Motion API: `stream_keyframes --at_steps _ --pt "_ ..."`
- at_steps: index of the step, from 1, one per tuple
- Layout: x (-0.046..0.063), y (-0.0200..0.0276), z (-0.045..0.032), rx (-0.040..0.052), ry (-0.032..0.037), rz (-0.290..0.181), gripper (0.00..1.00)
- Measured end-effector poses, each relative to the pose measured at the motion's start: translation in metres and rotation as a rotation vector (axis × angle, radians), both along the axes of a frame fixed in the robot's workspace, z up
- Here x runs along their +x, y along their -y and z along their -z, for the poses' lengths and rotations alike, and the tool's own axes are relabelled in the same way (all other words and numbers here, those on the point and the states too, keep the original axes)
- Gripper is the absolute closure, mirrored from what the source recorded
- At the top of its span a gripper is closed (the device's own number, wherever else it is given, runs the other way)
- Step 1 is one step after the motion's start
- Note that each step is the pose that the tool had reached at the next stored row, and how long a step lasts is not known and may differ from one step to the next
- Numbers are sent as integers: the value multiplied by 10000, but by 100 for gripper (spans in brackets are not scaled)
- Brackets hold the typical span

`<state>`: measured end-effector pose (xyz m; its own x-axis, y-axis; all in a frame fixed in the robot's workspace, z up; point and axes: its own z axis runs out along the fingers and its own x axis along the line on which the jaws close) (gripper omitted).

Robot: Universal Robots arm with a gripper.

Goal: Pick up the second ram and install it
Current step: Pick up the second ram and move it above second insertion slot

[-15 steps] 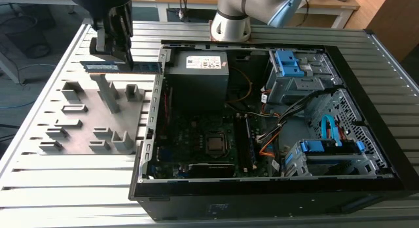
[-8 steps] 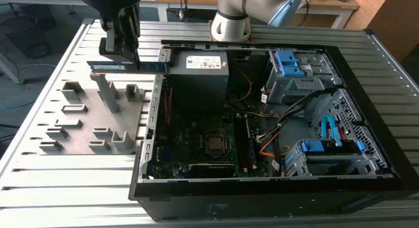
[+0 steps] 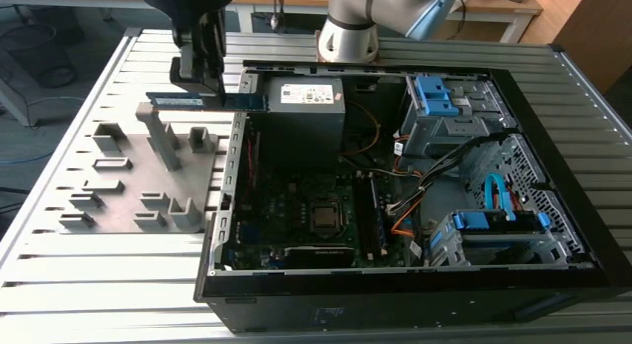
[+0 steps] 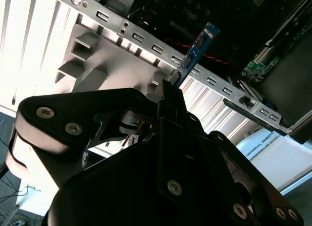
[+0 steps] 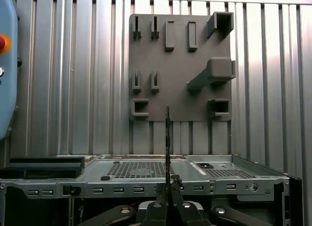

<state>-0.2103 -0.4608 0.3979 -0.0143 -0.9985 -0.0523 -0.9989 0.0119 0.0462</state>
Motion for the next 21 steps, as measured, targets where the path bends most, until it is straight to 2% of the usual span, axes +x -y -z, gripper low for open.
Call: stream_keyframes --at_steps 21 --pt "436 0 0 0 -19 1 86"
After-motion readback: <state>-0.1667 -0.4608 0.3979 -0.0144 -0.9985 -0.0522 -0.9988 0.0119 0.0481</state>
